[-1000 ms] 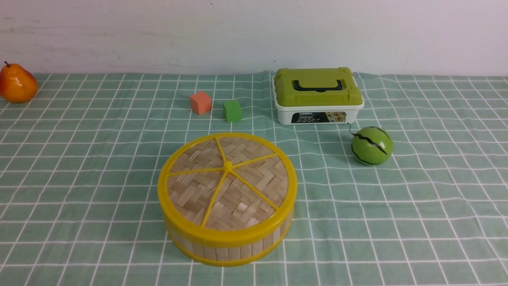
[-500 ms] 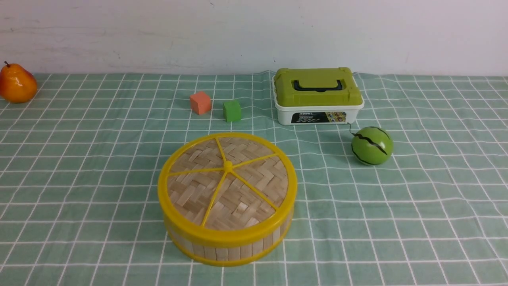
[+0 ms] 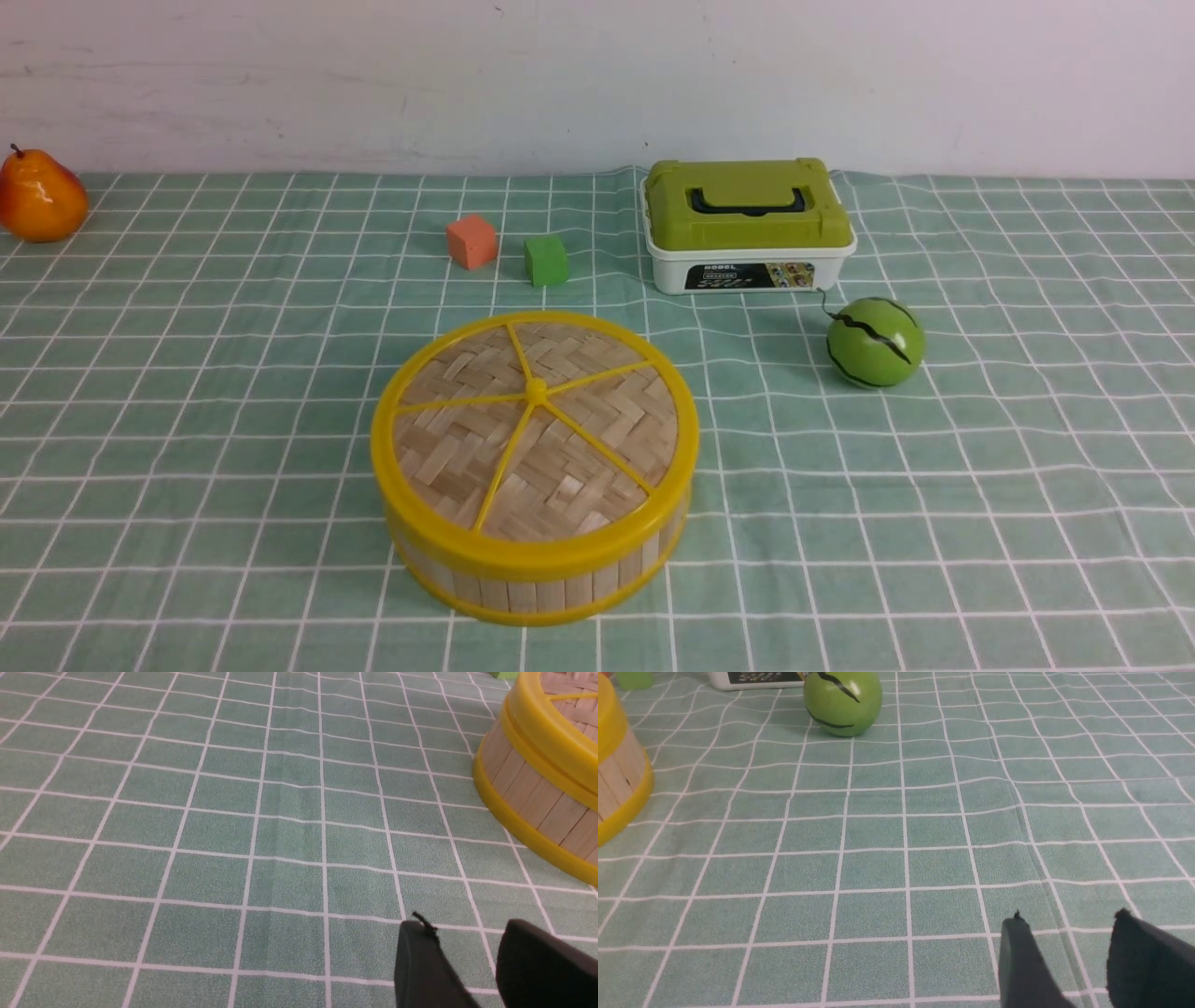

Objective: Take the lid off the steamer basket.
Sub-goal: Use the right arm to lift the lid of the steamer

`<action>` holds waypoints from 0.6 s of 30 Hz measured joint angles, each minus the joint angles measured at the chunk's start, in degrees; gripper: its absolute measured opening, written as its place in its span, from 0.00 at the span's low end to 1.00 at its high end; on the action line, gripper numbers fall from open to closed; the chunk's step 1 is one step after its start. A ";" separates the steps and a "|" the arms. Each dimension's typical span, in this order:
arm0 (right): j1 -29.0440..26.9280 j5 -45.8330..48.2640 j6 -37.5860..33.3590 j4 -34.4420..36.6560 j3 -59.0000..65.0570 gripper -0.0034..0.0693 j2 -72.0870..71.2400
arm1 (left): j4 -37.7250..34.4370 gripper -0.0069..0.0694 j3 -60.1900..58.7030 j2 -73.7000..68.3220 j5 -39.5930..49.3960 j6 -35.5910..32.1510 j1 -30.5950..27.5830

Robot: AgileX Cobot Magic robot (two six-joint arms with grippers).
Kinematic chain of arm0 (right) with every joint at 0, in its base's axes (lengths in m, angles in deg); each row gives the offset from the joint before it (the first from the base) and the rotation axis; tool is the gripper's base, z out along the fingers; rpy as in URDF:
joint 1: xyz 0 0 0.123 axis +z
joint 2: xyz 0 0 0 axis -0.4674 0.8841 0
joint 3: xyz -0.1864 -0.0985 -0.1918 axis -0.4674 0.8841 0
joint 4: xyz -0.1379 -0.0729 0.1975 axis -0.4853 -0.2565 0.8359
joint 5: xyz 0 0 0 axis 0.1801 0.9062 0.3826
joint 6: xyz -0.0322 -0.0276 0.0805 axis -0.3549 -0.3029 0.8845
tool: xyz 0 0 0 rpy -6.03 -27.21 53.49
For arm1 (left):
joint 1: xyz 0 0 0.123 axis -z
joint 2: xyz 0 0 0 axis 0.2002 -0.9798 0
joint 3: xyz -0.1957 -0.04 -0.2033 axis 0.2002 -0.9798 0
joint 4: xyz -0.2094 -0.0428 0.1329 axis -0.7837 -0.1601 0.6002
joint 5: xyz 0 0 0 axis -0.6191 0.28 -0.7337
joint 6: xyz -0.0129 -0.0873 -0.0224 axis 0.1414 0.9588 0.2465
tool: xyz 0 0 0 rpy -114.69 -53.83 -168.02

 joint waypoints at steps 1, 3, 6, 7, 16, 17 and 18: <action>0.00 0.00 0.00 0.00 0.00 0.38 0.00 | 0.00 0.40 0.00 0.00 0.00 0.00 0.00; 0.00 0.00 0.00 0.11 0.00 0.38 0.00 | 0.00 0.40 0.00 0.00 0.00 0.00 0.00; 0.00 0.05 0.00 0.81 0.00 0.38 0.00 | 0.00 0.40 0.00 0.00 0.00 0.00 0.00; 0.00 0.05 0.00 0.96 0.00 0.38 0.00 | 0.00 0.40 0.00 0.00 0.00 0.00 0.00; 0.00 0.17 5.60 9.94 0.00 0.38 0.00 | 0.00 0.40 0.00 0.00 0.00 0.00 0.00; 0.00 0.36 9.33 15.26 0.00 0.38 0.00 | 0.00 0.40 0.00 0.00 0.00 0.00 0.00; 0.00 0.38 10.46 16.87 0.00 0.38 0.00 | 0.00 0.40 0.00 0.00 0.00 0.00 0.00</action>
